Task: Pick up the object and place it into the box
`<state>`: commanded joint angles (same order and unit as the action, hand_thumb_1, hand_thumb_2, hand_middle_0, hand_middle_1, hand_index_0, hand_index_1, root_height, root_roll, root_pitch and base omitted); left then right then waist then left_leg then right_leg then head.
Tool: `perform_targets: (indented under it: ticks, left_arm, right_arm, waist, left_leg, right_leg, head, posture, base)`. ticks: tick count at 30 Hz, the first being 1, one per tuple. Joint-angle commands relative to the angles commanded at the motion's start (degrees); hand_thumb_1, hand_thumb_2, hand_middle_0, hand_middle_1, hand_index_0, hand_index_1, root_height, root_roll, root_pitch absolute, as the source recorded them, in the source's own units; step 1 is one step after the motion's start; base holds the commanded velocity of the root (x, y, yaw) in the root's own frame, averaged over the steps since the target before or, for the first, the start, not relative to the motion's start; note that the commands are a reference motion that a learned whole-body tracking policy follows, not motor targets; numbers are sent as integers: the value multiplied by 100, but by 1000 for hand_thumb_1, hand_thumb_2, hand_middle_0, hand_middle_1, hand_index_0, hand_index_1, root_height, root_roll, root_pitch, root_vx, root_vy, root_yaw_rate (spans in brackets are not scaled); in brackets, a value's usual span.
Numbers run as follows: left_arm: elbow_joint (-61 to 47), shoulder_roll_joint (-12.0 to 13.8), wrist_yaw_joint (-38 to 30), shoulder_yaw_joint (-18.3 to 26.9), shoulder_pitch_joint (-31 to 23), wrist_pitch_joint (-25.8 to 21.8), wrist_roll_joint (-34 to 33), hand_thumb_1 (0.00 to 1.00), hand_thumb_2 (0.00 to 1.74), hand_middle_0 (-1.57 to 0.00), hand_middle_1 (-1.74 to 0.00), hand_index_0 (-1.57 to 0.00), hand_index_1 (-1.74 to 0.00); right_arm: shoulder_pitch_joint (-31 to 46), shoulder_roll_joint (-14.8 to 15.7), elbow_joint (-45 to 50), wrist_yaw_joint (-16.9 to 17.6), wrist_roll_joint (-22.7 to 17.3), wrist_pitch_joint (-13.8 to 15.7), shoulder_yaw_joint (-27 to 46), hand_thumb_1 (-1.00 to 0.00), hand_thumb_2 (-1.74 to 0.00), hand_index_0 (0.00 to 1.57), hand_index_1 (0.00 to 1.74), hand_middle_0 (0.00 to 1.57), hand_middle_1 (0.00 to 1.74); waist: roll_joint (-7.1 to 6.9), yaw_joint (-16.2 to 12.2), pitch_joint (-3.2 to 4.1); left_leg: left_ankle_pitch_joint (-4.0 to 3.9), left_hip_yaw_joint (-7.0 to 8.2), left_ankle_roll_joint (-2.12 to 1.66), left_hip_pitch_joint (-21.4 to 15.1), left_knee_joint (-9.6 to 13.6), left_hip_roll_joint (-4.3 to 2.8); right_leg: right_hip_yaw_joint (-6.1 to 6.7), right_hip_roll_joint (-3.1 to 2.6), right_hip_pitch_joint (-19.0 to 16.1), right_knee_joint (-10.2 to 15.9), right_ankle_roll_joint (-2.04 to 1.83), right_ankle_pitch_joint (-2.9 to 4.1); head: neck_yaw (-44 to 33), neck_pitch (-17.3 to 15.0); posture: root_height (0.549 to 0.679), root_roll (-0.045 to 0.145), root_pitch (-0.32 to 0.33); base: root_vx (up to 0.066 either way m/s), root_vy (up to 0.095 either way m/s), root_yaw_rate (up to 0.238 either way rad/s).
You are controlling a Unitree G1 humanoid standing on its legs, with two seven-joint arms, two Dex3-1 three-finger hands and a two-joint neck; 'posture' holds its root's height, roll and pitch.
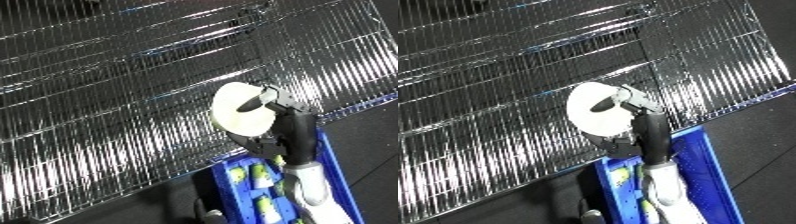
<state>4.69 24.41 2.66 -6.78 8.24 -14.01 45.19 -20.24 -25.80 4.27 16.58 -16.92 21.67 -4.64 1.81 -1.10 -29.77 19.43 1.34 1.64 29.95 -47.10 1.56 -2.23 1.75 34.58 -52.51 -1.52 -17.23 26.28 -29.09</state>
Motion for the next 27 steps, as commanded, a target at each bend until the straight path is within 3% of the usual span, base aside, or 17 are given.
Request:
perform_targets:
  ticks: [5, 13, 22, 27]
  left_arm:
    - [-30, 39, 20, 196, -110, -60, 8, 1000, 1740, -1570, -1740, -1570, -1740]
    - [-125, 74, 41, 404, -278, -149, 53, 1000, 1740, -1570, -1740, -1570, -1740]
    - [-55, -67, 6, 319, -209, -374, 71, 1000, 1740, -1570, -1740, -1570, -1740]
    - [23, -181, 82, 292, -242, -476, 85, 1000, 1740, -1570, -1740, -1570, -1740]
  right_arm:
    - [605, -10, 163, 284, -5, 242, 341, -650, -1131, 1020, 1131, 1020, 1131]
    - [1421, -96, 334, 571, -68, 574, 809, -650, -1131, 1020, 1131, 1020, 1131]
    - [1900, -288, 215, 739, -200, 913, 1120, -650, -1131, 1020, 1131, 1020, 1131]
    - [2150, -317, 54, 619, -427, 1091, 1161, -400, -696, 628, 696, 628, 696]
  waist:
    - [-22, -148, 30]
    - [-81, -471, 2]
    - [32, -857, -2]
    - [118, -1002, -2]
  left_leg:
    - [-124, 52, -29, -95, 288, -89]
    - [-207, 158, -81, -201, 518, -220]
    - [-261, 390, -168, -449, 707, -296]
    - [-302, 473, -213, -559, 729, -295]
  right_leg:
    - [29, -29, -104, 289, -47, 99]
    - [138, -124, -260, 635, -72, 194]
    - [324, -152, -352, 818, -59, 220]
    - [392, -127, -378, 834, -29, 198]
  head:
    - [219, 225]
    - [643, 587]
    - [1186, 1017]
    - [1365, 1100]
  posture:
    - [626, 57, 57]
    - [635, 65, 73]
    - [640, 87, 76]
    - [641, 103, 73]
  base:
    - [-92, -43, -242]
    - [-86, -23, -268]
    - [-37, 40, -207]
    - [-7, 43, -104]
